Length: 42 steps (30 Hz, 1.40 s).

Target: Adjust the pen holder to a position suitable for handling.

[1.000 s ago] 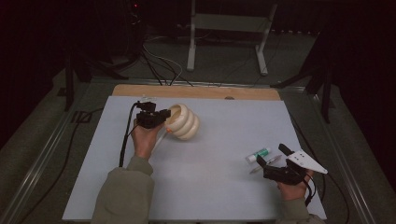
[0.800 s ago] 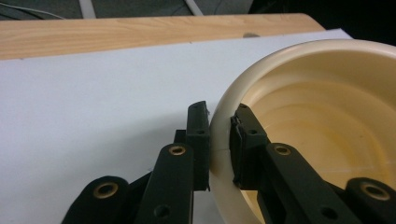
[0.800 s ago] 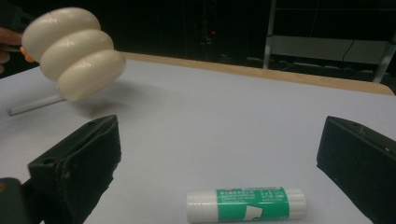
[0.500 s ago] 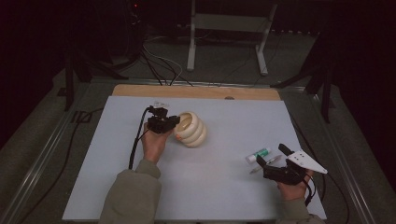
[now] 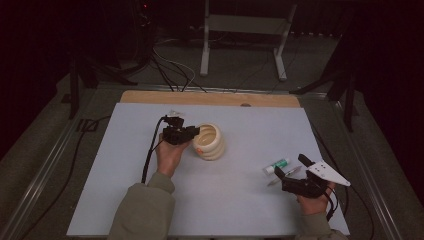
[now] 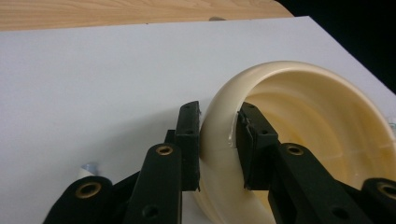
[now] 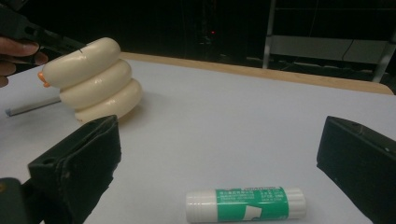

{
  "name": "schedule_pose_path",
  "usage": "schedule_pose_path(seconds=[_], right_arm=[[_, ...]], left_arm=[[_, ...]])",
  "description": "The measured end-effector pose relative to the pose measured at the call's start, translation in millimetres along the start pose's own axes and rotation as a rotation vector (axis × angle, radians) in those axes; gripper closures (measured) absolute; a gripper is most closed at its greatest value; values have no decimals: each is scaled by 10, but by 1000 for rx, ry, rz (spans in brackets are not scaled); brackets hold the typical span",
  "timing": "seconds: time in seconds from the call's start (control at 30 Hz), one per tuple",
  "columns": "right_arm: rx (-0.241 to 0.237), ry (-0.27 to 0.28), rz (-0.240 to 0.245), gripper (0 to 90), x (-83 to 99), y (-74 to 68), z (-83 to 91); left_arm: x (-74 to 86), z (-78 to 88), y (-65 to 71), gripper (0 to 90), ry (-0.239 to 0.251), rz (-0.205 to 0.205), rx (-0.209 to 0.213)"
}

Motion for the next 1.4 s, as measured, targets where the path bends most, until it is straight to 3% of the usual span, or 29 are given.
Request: schedule_pose_path(seconds=[0.2,0.27,0.37,0.47,0.67,1.0,1.23,1.4], right_arm=[[1,-2,1,3,2,0,-2],[0,-2,2,3,2,-2,-2],[1,-3,3,3,3,-2,-1],[2,-1,1,3,2,3,0],[2,0,-1,3,1,3,2],[1,-1,1,3,3,0,1],[2,0,4,3,1,-2,-1],[2,0,3,3,0,-3,0]], left_arm=[[4,-13,65,677,3,14,104],[-2,-20,94,588,29,-1,150],[-31,-13,112,460,76,-18,162],[-55,-2,119,281,98,-28,146],[-85,52,91,8,113,-11,178],[-143,193,55,1,142,-14,202],[-152,274,32,1,168,-47,195],[-156,339,-17,1,181,-27,189]])
Point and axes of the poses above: each handheld gripper's, and its own axes: z roughly backward along the jaws, x roughly out of its underside, y roughly to its right, the point moved 7 cm from there along -z, roughly forward along the jaws, and after that the axes turned 3 degrees about y, right-handed, at the moved point
